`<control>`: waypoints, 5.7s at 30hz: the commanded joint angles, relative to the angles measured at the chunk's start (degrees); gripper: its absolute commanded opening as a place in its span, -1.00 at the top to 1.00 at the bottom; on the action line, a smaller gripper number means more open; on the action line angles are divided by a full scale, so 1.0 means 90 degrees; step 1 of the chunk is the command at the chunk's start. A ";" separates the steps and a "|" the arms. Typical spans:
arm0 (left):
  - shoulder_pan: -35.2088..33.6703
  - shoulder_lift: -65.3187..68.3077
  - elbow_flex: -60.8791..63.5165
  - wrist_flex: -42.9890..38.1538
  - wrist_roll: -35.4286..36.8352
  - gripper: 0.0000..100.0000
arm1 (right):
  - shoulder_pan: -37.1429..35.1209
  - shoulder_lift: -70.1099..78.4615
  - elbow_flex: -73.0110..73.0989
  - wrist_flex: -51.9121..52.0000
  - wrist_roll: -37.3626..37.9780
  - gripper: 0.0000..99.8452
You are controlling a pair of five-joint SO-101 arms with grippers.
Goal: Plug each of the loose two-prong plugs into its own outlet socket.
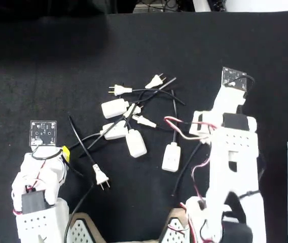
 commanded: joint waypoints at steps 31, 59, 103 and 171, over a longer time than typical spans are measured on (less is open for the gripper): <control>-0.0073 -0.0039 0.0044 0.0020 -0.0020 0.62 | -0.2295 0.4127 -0.3678 -0.0576 0.2276 0.62; -0.0073 -0.0039 0.0063 0.0020 -0.0020 0.62 | -0.3350 0.5534 -0.4029 -0.0400 0.2266 0.73; -0.0073 -0.0039 0.0073 0.0010 -0.0020 0.62 | -0.2667 0.0571 -0.3482 0.0010 -0.4112 0.98; -0.0073 -0.0039 0.0083 0.0020 -0.0020 0.62 | -0.0400 0.7722 -0.8308 0.2696 0.6505 0.38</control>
